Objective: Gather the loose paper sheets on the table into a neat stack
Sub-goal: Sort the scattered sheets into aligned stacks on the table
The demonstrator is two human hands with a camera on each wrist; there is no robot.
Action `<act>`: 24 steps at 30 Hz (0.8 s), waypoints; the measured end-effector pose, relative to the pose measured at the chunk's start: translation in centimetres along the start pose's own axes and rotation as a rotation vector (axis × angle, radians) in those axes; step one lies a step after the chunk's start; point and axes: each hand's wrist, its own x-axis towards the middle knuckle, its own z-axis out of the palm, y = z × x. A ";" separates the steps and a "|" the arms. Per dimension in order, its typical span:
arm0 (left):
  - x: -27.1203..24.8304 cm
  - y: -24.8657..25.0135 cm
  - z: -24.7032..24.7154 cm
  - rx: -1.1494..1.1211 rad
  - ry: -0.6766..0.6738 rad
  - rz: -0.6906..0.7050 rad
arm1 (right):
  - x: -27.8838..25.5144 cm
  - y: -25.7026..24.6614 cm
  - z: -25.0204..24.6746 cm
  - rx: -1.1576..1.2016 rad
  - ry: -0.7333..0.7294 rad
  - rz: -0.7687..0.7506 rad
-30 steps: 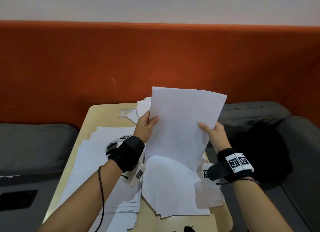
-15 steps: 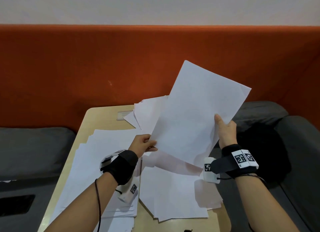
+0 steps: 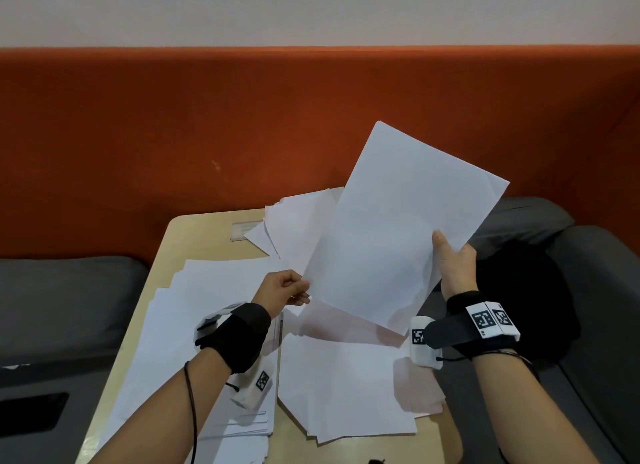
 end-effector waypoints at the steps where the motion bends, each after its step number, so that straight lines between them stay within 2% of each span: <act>1: 0.0 -0.1 -0.1 0.007 -0.002 -0.002 | 0.0 0.1 0.0 0.002 -0.001 0.002; 8: -0.2 -0.8 -0.8 -0.056 -0.033 -0.025 | -0.2 0.2 0.5 0.000 -0.053 0.040; 14: -0.4 -1.3 -1.7 0.002 -0.087 -0.089 | 0.0 -0.1 0.0 -0.009 -0.140 0.032; 19: -0.4 -0.2 -1.6 0.131 -0.123 0.061 | -0.6 -0.7 0.4 -0.034 -0.284 0.007; 24: 0.1 3.2 0.1 0.057 0.028 0.232 | -1.7 -1.3 1.8 -0.025 -0.399 -0.011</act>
